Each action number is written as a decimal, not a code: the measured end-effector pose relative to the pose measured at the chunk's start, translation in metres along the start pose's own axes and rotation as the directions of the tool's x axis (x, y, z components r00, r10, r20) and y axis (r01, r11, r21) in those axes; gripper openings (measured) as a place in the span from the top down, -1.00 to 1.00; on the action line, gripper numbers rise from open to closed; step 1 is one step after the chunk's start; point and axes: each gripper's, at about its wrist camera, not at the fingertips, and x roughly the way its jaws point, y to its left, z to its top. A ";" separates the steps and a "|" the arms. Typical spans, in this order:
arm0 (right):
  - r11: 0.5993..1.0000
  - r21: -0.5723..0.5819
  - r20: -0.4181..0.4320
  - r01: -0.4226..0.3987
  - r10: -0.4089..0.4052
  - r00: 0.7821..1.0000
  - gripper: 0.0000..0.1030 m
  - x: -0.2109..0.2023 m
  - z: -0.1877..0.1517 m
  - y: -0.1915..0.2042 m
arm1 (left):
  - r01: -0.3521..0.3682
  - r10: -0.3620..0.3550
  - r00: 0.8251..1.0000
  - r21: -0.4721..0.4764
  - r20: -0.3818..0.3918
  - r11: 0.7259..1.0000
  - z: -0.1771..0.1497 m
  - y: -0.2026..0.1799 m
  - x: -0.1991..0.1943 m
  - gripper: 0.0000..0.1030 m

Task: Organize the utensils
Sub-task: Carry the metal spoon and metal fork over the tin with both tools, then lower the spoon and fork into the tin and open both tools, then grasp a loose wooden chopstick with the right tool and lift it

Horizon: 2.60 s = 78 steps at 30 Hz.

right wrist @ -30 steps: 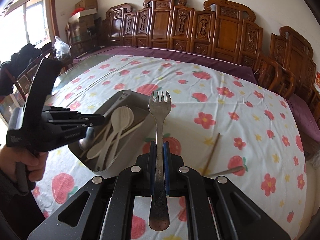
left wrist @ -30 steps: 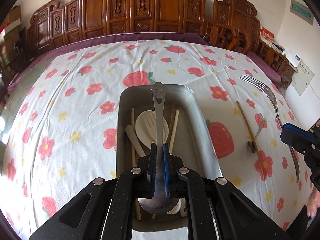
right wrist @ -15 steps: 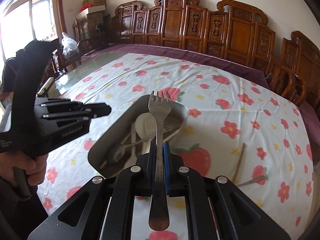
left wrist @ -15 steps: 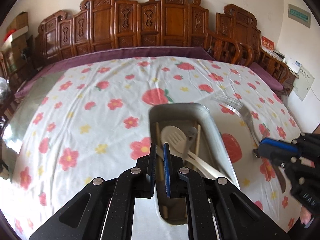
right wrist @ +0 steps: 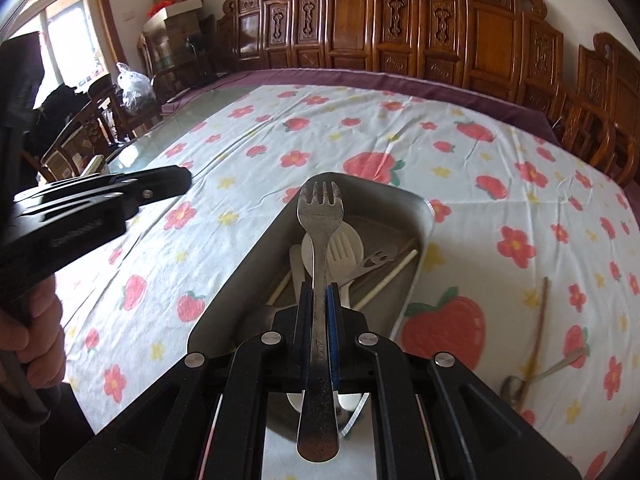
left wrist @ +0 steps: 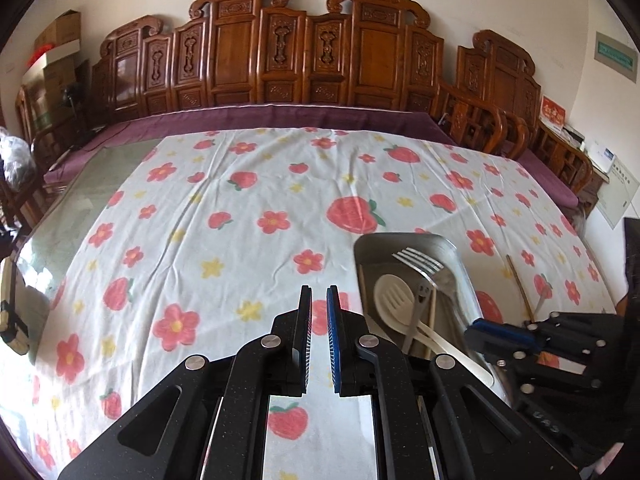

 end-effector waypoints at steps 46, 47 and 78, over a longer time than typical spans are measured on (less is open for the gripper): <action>0.974 0.114 0.019 0.197 -0.200 0.980 0.65 -0.072 -0.059 -0.141 | 0.170 -0.167 0.985 0.126 -0.032 0.977 -0.030 -0.095 -0.006 0.19; 0.973 0.123 0.010 0.197 -0.200 0.980 0.65 -0.071 -0.062 -0.145 | 0.177 -0.173 0.984 0.134 -0.037 0.975 -0.033 -0.101 -0.005 0.11; 0.942 0.120 -0.154 0.313 -0.294 0.943 0.89 -0.050 -0.122 -0.155 | 0.222 -0.211 0.975 0.218 -0.070 0.950 -0.063 -0.157 -0.006 -0.07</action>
